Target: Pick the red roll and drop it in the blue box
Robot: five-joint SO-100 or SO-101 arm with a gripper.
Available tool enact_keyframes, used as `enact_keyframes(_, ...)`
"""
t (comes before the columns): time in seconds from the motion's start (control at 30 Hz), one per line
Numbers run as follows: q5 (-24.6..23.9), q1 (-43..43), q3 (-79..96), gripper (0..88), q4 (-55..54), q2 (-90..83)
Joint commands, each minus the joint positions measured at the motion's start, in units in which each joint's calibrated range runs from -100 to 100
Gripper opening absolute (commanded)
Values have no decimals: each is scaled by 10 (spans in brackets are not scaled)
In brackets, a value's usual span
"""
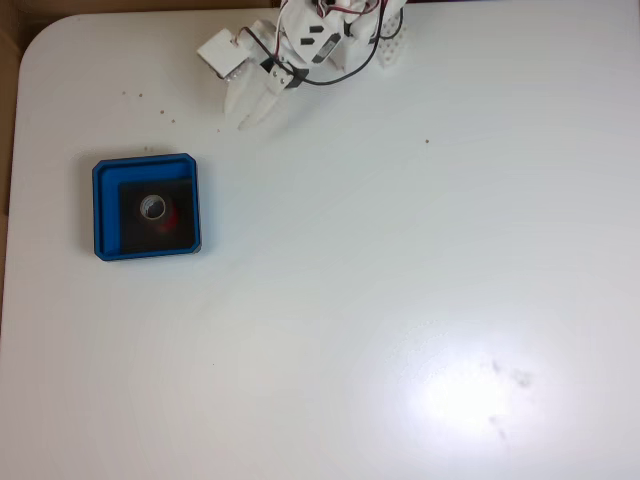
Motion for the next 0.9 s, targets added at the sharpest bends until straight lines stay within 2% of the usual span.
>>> enact_keyframes(0.0,3,-19,40,127,-13,-47)
enact_keyframes(0.33,5,-121,140,127,-12,-134)
enact_keyframes(0.63,5,-367,140,127,-4,-134)
enact_keyframes(0.87,5,-503,140,126,-4,-134)
